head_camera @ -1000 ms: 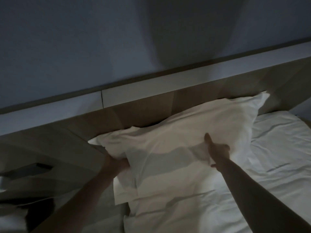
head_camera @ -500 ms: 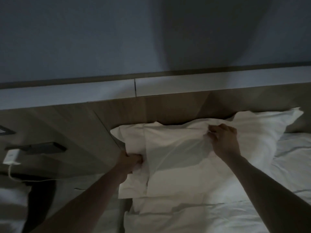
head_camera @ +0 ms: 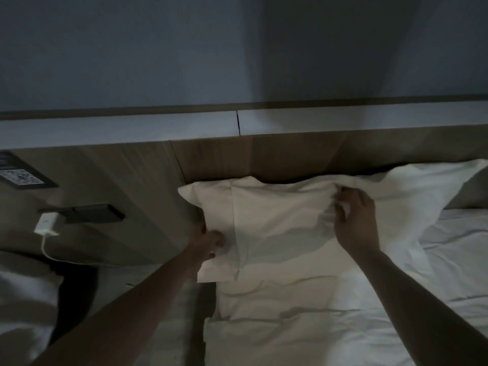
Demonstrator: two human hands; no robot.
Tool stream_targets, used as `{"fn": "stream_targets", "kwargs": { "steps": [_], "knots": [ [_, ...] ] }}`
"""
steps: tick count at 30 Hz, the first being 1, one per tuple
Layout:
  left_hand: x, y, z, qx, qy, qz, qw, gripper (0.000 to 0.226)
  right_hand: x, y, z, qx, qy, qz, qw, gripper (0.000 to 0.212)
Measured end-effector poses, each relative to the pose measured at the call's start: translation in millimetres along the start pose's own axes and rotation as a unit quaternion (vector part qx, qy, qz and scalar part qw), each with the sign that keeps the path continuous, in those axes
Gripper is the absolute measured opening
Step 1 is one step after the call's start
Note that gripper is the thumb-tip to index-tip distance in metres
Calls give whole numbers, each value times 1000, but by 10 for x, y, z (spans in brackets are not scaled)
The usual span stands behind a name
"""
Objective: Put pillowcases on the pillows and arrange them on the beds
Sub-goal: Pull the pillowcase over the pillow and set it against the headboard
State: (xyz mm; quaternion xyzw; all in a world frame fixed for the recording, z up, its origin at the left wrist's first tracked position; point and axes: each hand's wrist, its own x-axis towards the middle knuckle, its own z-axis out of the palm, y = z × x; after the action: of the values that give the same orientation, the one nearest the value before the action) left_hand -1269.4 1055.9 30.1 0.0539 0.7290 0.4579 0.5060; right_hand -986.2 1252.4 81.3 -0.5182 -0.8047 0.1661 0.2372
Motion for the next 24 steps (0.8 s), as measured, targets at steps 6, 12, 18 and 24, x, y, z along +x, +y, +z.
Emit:
{"fn": "stream_targets", "kwargs": {
  "steps": [6, 12, 18, 24],
  "knots": [
    [41, -547, -68, 117, -14, -5, 993, 64, -72, -780, 235, -44, -109, -197, 973, 67],
    [556, -1053, 88, 98, 37, 55, 993, 71, -43, -939, 789, -118, -103, -155, 975, 66],
    [532, -1104, 71, 51, 87, 84, 991, 29, -47, -888, 808, 55, 31, -188, 980, 32],
    [452, -1224, -134, 98, 9, 97, 990, 95, -84, -1035, 1054, -59, -95, -153, 982, 50]
  ]
}}
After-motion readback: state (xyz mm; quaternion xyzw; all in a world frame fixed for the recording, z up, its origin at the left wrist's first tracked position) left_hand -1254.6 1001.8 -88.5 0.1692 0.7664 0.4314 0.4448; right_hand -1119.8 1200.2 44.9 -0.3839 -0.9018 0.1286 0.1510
